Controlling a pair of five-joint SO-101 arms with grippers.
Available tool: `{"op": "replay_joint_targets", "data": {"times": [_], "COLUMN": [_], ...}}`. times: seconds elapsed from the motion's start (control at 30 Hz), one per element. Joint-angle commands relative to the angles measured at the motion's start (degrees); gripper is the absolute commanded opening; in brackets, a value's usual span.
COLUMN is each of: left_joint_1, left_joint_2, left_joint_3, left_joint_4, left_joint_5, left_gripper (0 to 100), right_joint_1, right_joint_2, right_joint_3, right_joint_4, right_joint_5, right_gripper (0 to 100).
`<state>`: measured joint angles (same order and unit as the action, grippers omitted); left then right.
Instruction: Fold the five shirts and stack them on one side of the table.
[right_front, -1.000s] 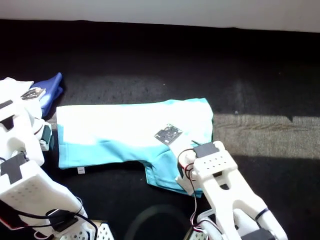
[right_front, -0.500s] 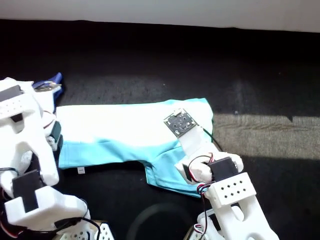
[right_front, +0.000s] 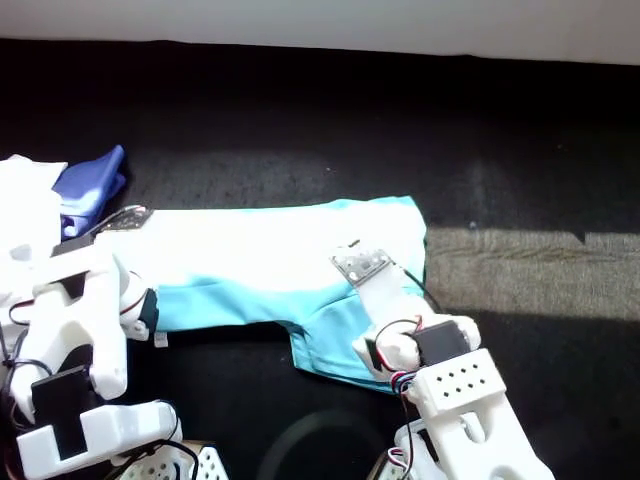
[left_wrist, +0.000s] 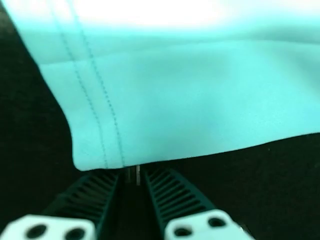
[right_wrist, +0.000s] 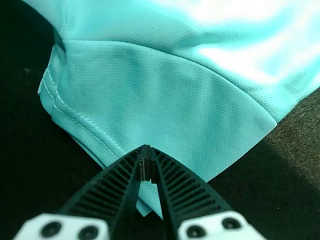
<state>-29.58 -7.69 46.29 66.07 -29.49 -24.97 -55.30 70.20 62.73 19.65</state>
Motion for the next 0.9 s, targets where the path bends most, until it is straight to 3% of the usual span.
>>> {"op": "replay_joint_targets", "data": {"times": [0.0,0.27,0.4,0.67,0.87], "left_joint_1": [-5.49,-14.11,-14.29,-6.64,4.44], "left_joint_2": [-2.07,-1.98,-2.68,-2.68,-2.07], "left_joint_3": [0.13,0.13,-3.03,-20.79,-20.26], "left_joint_4": [-1.49,-5.71,-2.99,18.11,19.87], "left_joint_5": [-5.01,-10.02,-9.32,2.02,9.14], "left_gripper": [1,1,1,1,1], "right_joint_1": [0.75,0.75,0.75,4.26,4.53], "right_joint_2": [-1.19,-1.27,-1.71,0.75,23.87], "right_joint_3": [5.93,10.86,8.57,-19.03,-30.64], "right_joint_4": [-5.49,-6.46,-5.32,0.04,-6.2], "right_joint_5": [-0.18,-0.18,3.87,-4.31,-4.57], "right_gripper": [0.7,0.7,0.7,0.7,0.7]}}
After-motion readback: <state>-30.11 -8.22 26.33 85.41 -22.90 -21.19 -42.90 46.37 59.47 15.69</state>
